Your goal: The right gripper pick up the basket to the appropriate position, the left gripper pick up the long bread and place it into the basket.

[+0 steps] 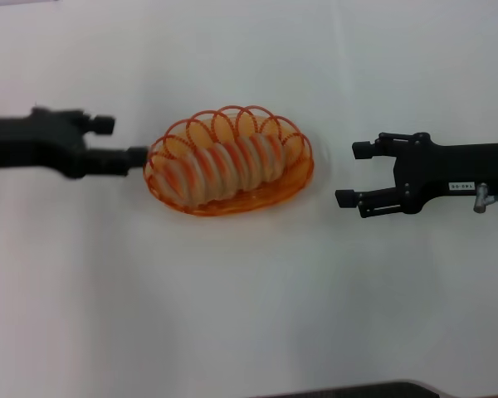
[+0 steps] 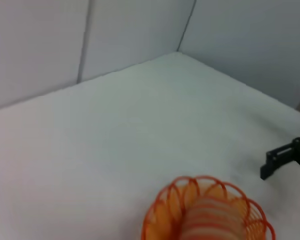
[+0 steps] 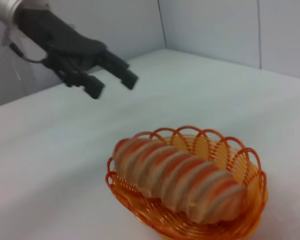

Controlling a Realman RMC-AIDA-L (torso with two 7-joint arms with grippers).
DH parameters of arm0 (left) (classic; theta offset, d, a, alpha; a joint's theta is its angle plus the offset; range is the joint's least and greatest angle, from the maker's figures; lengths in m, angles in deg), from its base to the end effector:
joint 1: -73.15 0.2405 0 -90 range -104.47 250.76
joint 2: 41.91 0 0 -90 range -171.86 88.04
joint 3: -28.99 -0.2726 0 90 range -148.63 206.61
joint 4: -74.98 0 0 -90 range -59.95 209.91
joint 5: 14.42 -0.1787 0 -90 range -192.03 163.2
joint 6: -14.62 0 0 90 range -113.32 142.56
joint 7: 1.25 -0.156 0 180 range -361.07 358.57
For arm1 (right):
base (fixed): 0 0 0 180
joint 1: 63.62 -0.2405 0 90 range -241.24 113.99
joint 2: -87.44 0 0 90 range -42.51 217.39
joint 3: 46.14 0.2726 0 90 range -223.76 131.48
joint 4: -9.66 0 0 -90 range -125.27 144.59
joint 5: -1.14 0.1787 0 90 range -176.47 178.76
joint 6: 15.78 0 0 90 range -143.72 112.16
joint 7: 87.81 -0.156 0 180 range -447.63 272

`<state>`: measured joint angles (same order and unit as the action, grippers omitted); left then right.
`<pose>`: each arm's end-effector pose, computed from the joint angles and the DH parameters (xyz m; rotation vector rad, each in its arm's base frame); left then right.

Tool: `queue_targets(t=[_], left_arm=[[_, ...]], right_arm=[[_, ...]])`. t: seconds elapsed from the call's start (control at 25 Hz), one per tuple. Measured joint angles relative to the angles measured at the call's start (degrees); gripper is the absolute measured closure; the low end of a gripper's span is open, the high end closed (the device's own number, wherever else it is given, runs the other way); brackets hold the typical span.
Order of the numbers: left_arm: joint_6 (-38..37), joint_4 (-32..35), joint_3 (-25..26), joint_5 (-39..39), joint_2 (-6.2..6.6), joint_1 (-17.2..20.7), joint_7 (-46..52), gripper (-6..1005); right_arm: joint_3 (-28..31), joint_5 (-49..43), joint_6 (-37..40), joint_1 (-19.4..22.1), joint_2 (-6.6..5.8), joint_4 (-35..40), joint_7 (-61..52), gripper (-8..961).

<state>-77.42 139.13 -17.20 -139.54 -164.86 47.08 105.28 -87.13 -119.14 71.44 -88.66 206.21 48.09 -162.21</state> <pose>-0.2419 0.3104 -0.0022 -2.7205 -0.8636 -0.3757 0.2925 0.2880 -0.0259 -2.7566 0.6228 0.4879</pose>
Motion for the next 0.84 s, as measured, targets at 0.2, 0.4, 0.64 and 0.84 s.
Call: queue_targets(t=[0.2,0.4,0.64,0.84], left_arm=[[-1.46,-4.55,3.09,-0.13,1.37,3.54,-3.04,159],[-2.10,-9.15,6.13,-0.44,1.90,5.54,-7.17,159],[-2.29,-13.55,8.60,-0.97,2.06,6.76,-11.50,158],[-2.43,-14.79,9.23,-0.99,1.77,7.48,-13.14,158]], right_arm=[[-0.26,-0.24,-0.40,-0.43,0.03,-0.09,0.12,11],[-0.46,-0.24,-1.03,-0.20,0.25,-0.14,0.33,11],[-0.62,-1.03,-1.27,-0.35,0.39,-0.43,0.09,11],[-0.61,-1.09,-1.54,-0.18,0.50,-0.49,0.07,11]])
